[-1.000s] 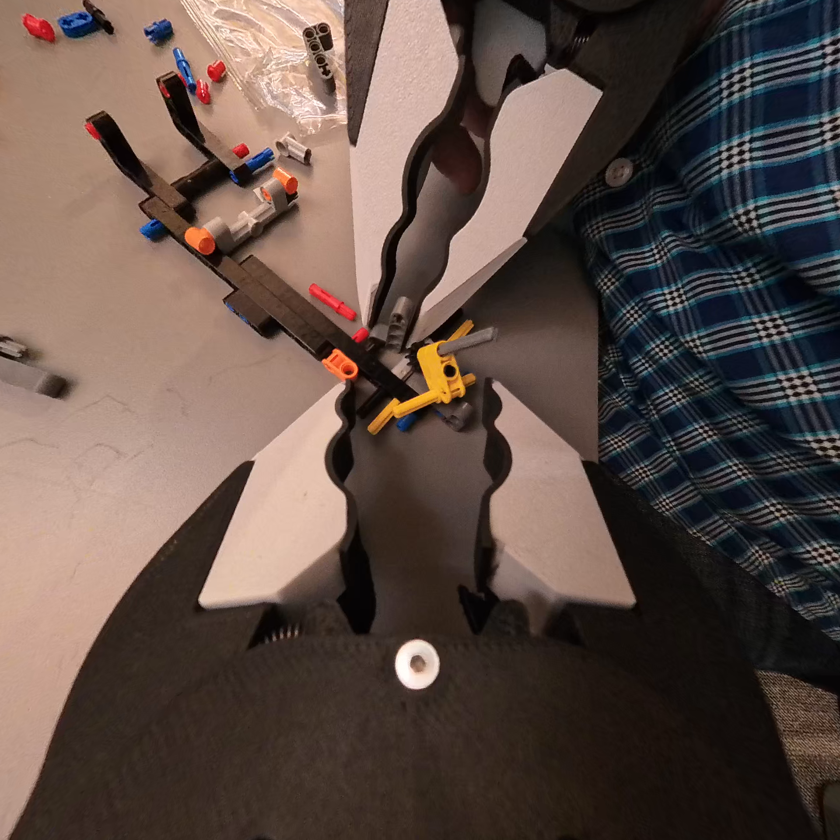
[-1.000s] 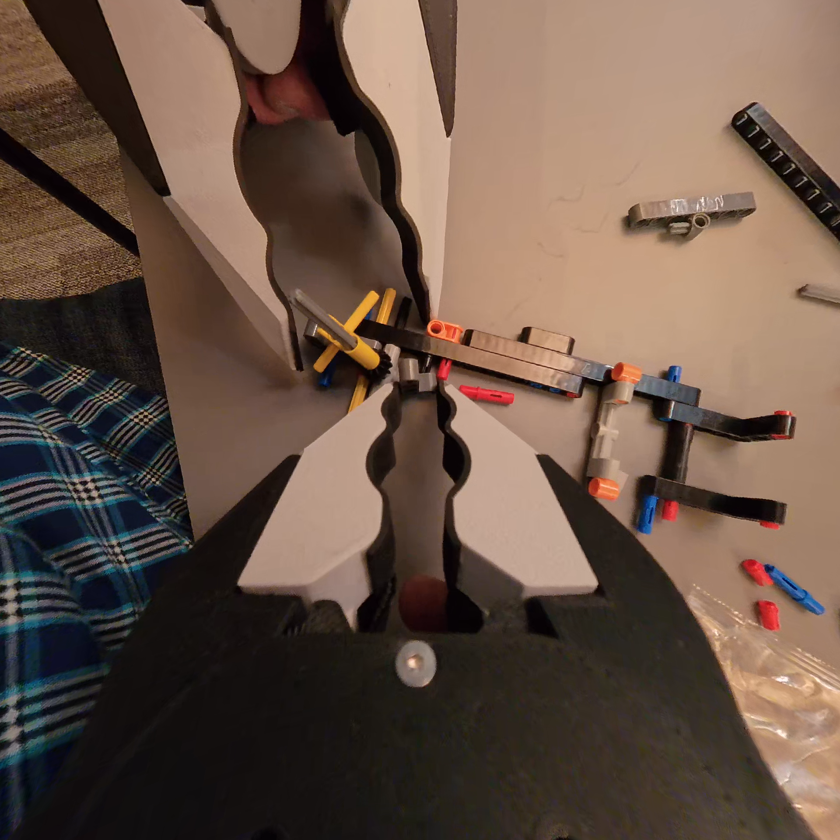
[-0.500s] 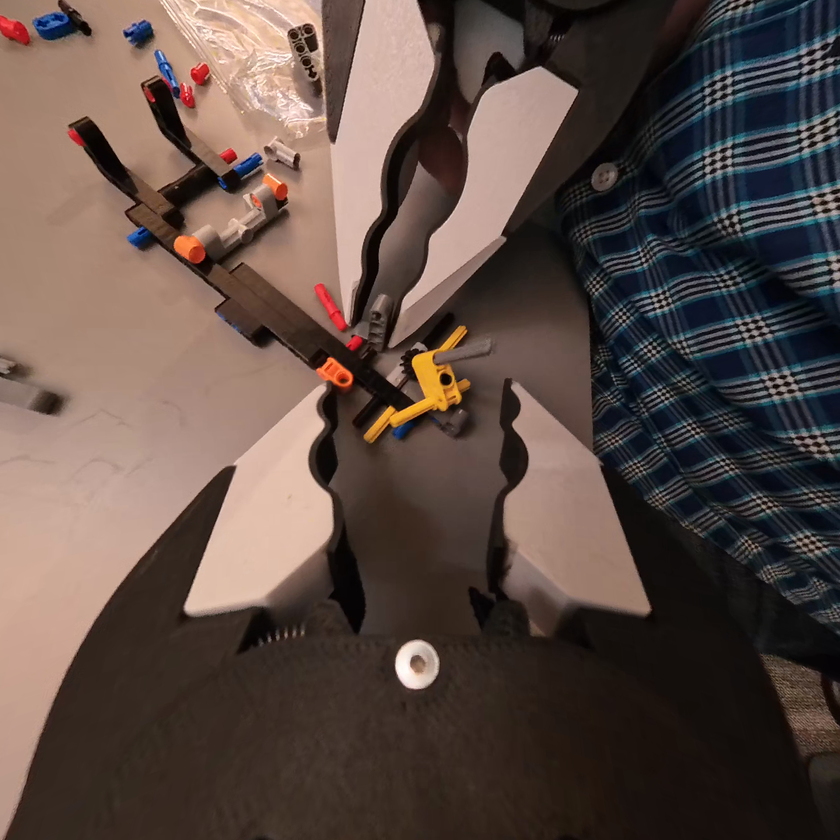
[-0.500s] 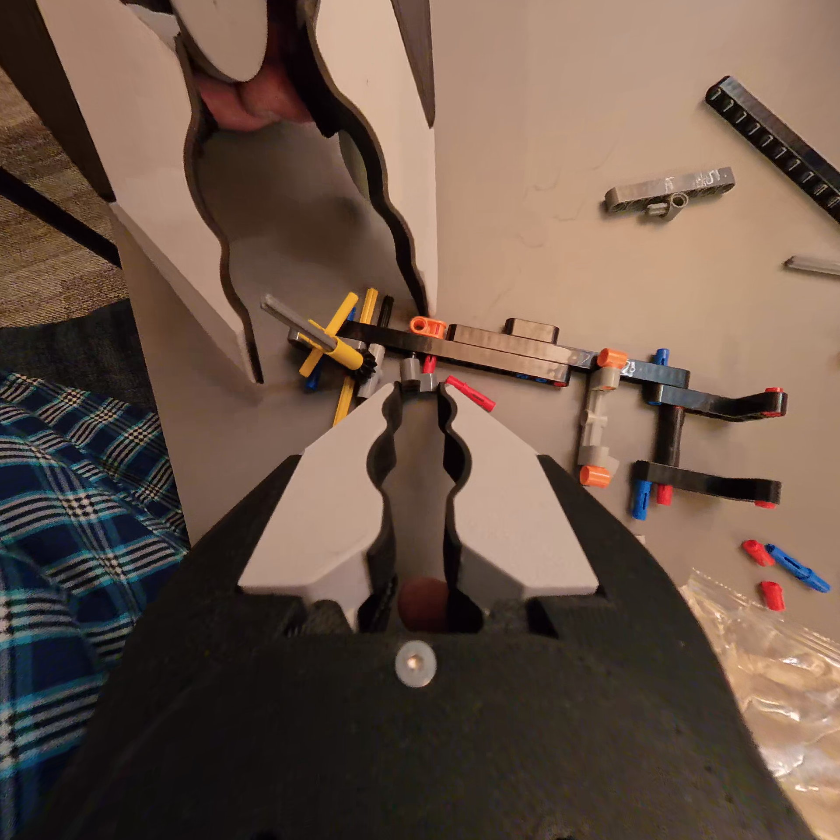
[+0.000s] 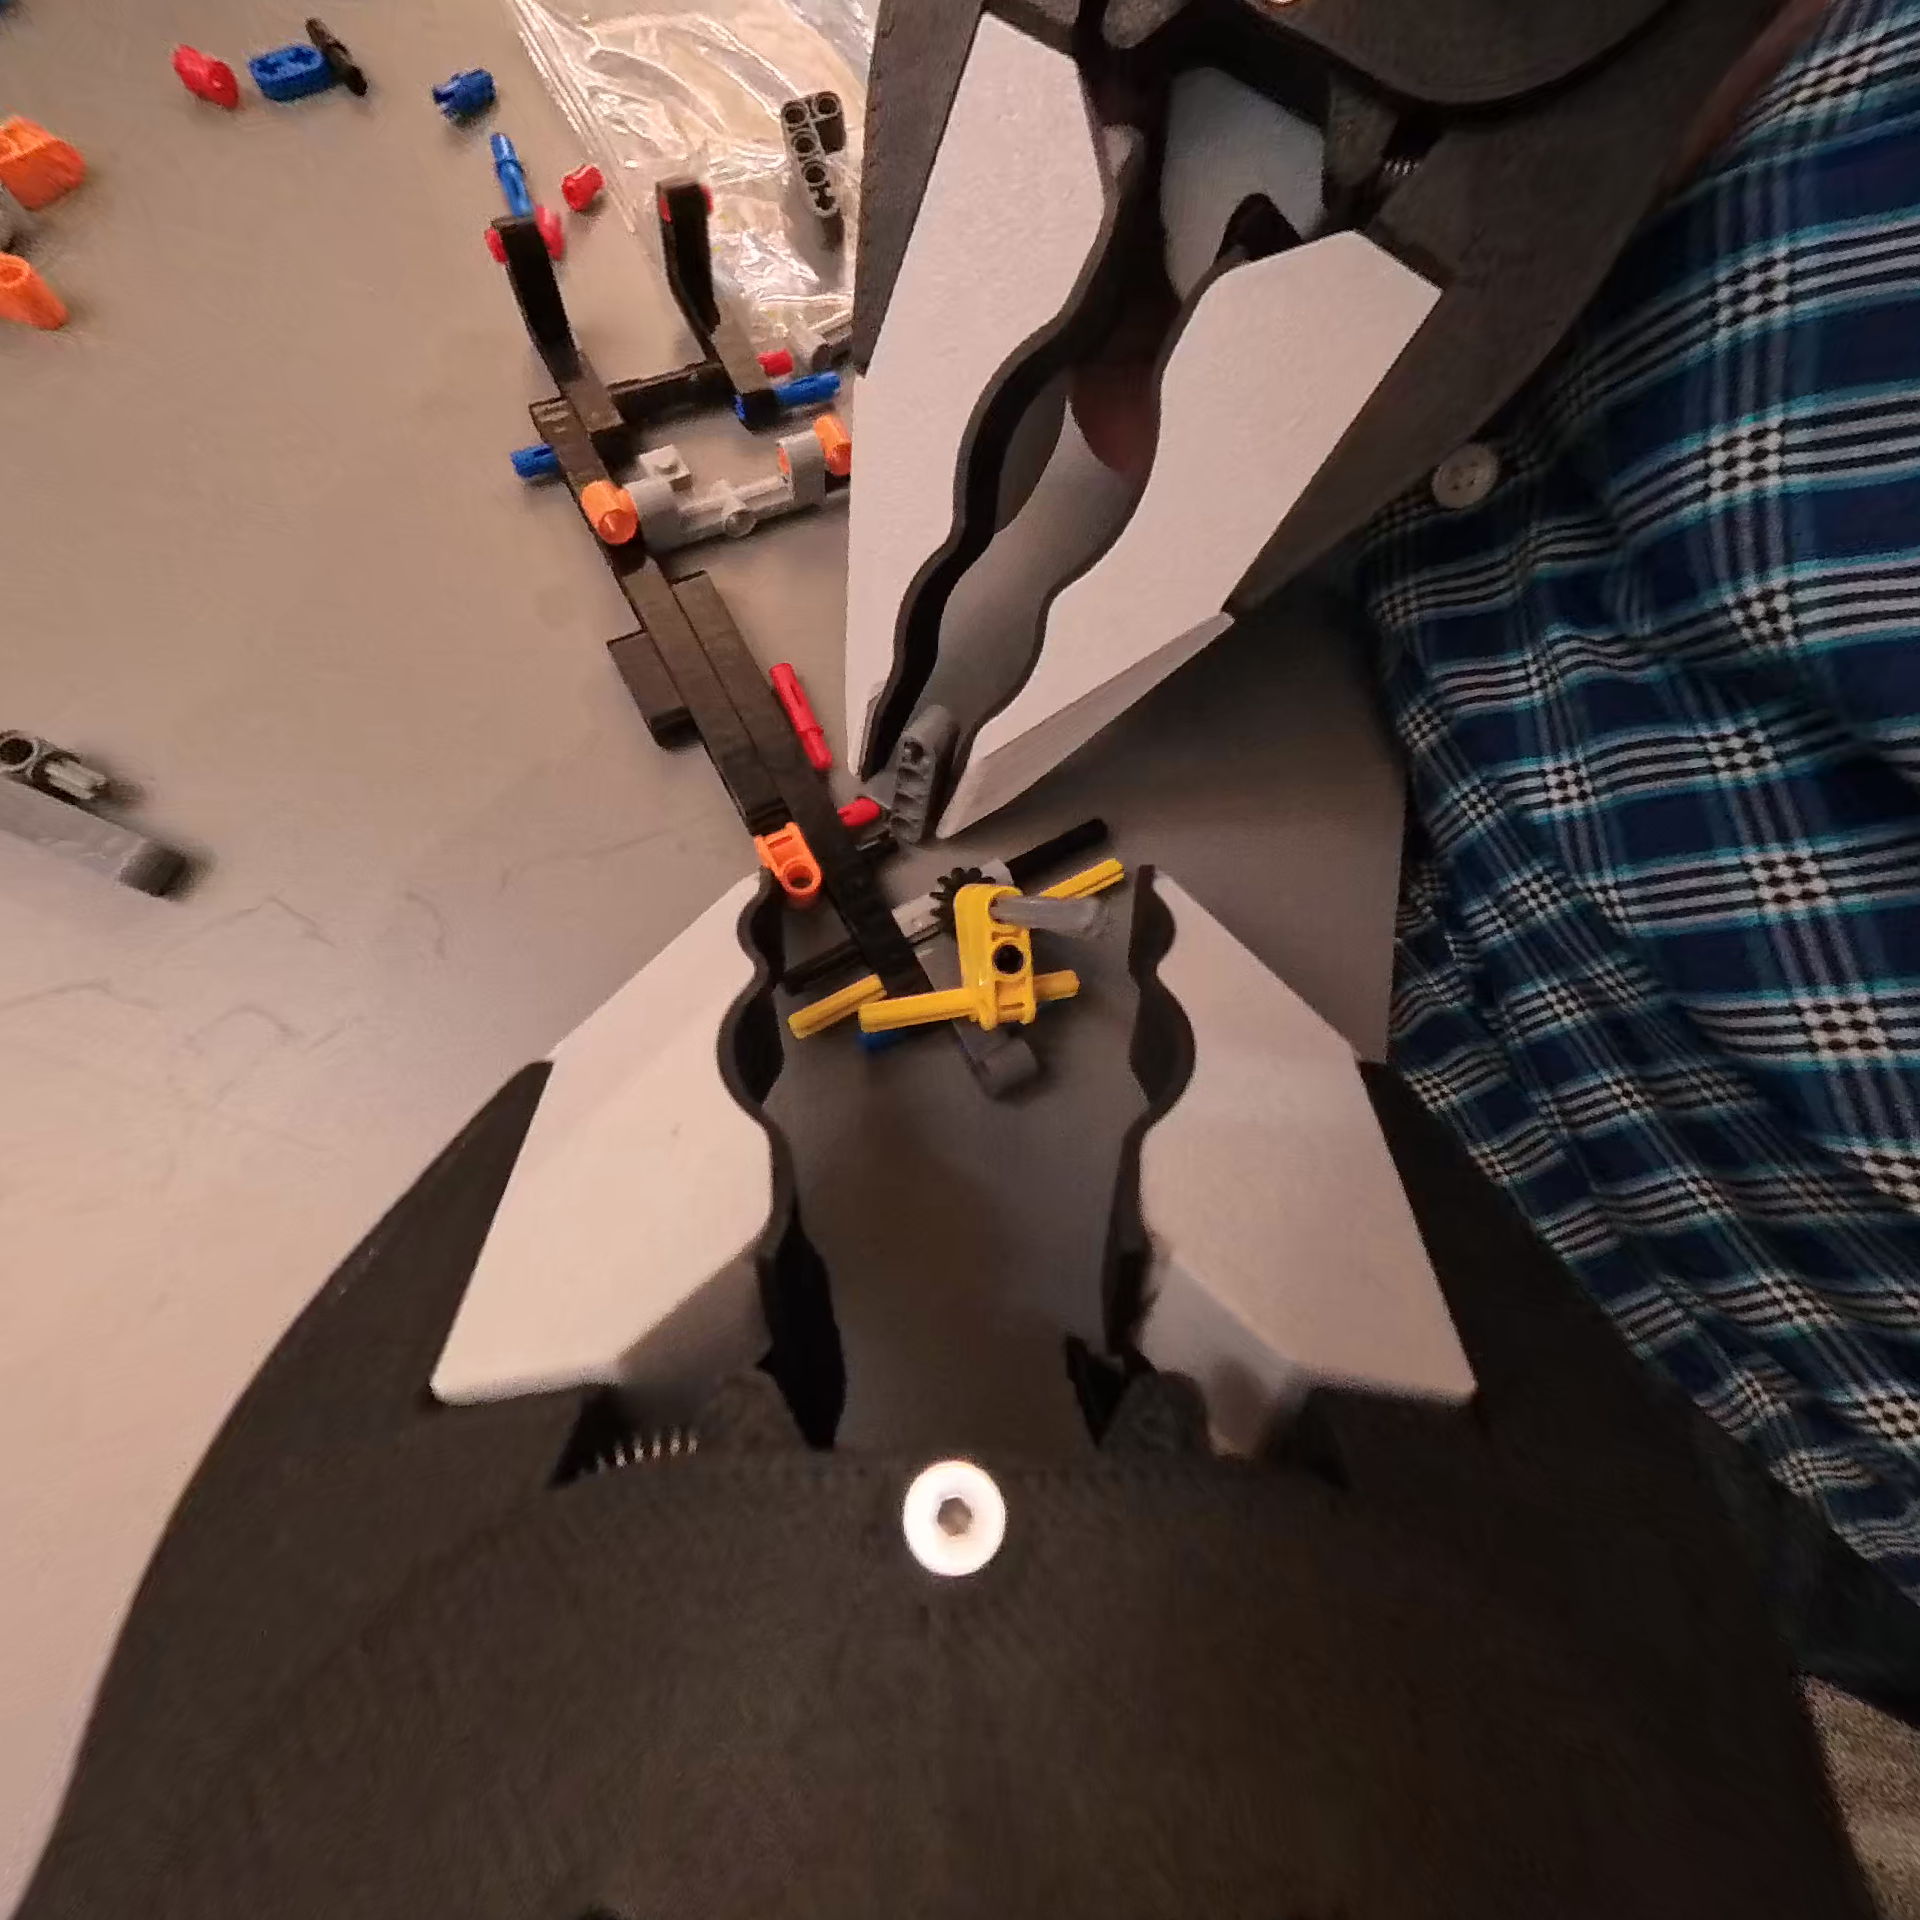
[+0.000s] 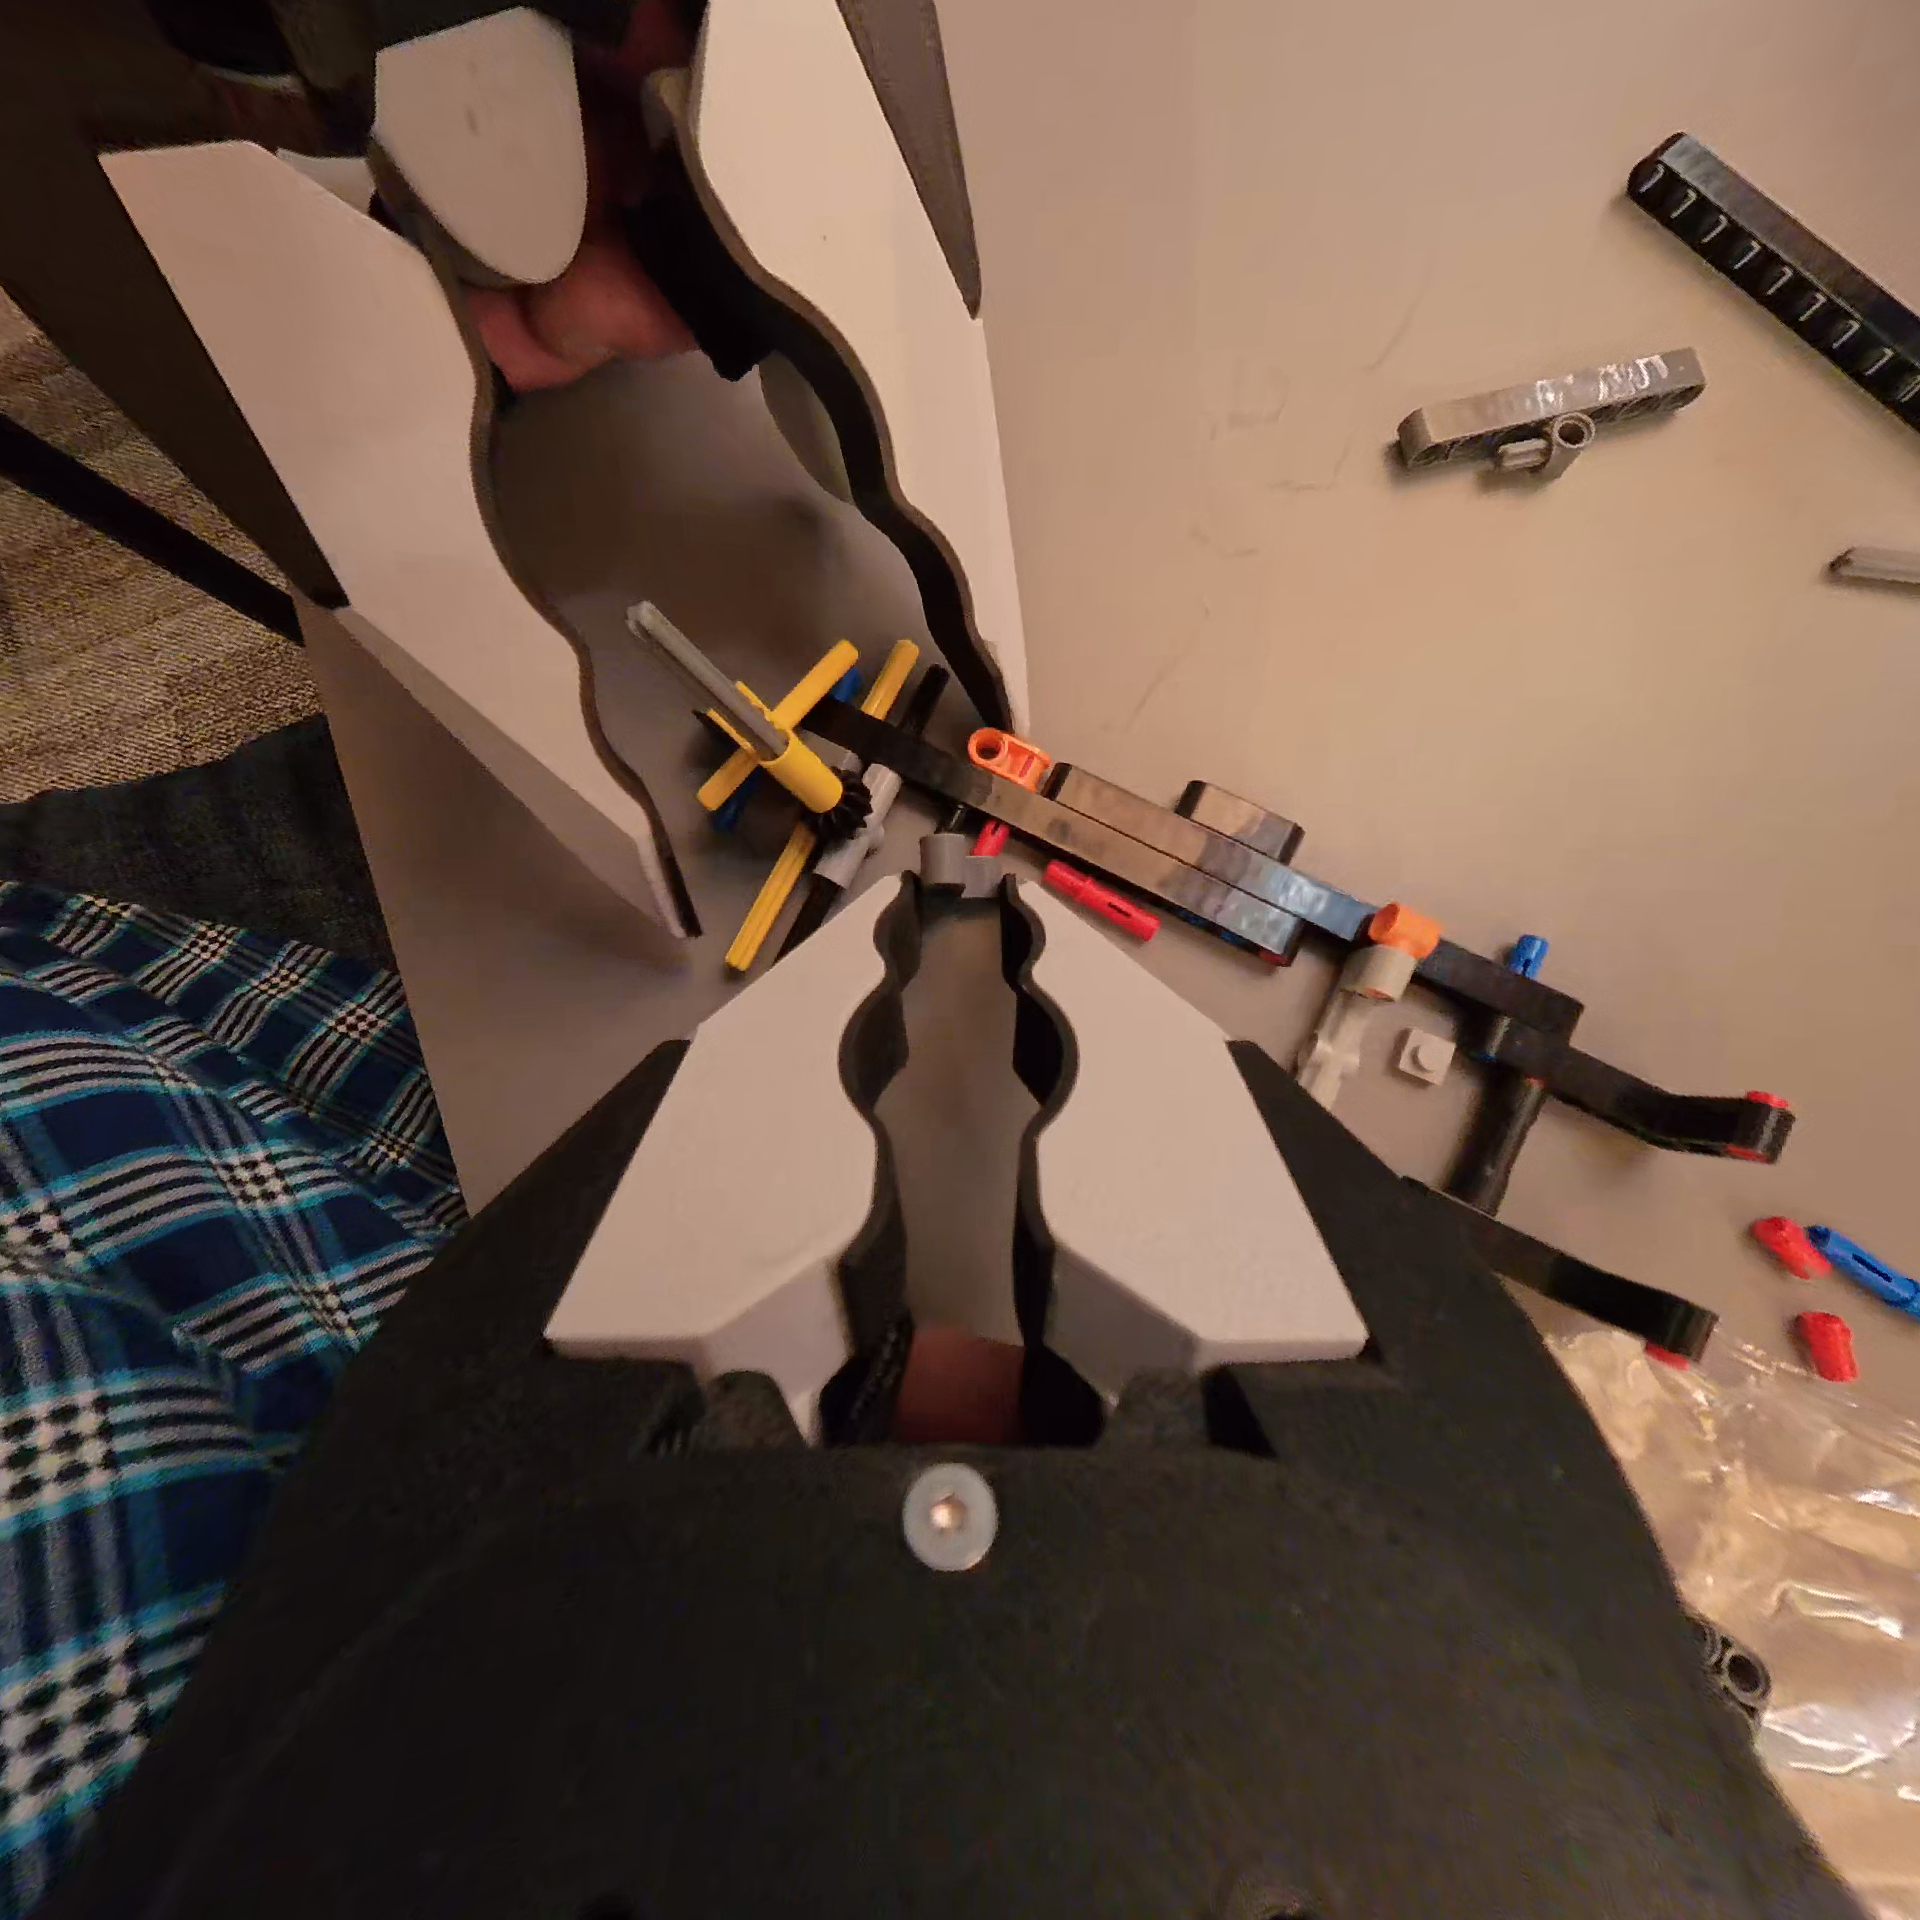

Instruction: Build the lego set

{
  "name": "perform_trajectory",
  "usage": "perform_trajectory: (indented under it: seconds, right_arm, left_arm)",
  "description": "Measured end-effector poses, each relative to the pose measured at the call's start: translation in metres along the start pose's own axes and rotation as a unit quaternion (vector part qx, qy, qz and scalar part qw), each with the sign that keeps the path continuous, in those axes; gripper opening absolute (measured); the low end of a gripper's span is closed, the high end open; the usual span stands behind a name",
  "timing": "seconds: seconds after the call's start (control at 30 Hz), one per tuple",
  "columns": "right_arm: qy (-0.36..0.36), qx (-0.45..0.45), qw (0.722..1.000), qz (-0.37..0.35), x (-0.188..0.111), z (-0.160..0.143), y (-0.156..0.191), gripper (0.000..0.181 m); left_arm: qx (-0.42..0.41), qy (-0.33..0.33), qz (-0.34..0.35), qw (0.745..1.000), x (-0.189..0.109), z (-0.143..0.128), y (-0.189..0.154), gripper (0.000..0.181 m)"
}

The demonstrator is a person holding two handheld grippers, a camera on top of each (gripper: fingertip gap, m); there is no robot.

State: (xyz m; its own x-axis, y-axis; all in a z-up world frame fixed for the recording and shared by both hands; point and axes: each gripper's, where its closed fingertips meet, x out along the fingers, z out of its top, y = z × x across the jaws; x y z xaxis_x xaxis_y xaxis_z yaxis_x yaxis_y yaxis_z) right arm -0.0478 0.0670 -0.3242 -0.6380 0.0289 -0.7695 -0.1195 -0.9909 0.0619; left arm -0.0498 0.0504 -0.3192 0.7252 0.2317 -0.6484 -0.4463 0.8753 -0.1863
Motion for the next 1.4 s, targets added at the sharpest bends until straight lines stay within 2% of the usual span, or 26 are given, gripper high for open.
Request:
perform_trajectory:
  seconds: [0.23,0.33,0.43,0.53,0.6,0.7,1.4]
  right_arm:
    - [-0.003,-0.009,1.0,0.004,0.0,0.002,0.0,0.013]
    - [-0.004,-0.01,1.0,0.007,0.0,0.002,0.001,0.013]
    - [-0.004,-0.012,1.0,0.006,0.0,0.002,0.001,0.013]
    - [-0.001,-0.01,1.0,0.006,0.001,0.001,0.001,0.013]
    - [-0.003,-0.009,1.0,0.007,0.002,0.002,0.001,0.013]
    - [-0.004,-0.009,1.0,0.007,0.002,0.003,0.0,0.013]
    - [0.012,-0.026,0.999,-0.025,-0.002,-0.003,-0.008,0.012]
  left_arm:
    - [-0.019,-0.01,-0.016,1.0,-0.012,-0.004,-0.003,0.063]
    - [-0.014,-0.014,-0.045,0.999,-0.025,-0.005,-0.003,0.052]
    - [0.008,0.021,-0.067,0.997,-0.023,-0.018,0.001,0.053]
    - [0.024,0.01,-0.087,0.996,-0.025,-0.011,0.002,0.053]
    - [0.036,0.026,-0.089,0.995,-0.021,-0.015,0.005,0.052]
    - [0.044,0.022,-0.107,0.993,-0.014,-0.012,0.0,0.044]
    - [-0.002,0.006,-0.053,0.999,0.002,0.0,-0.007,0.038]
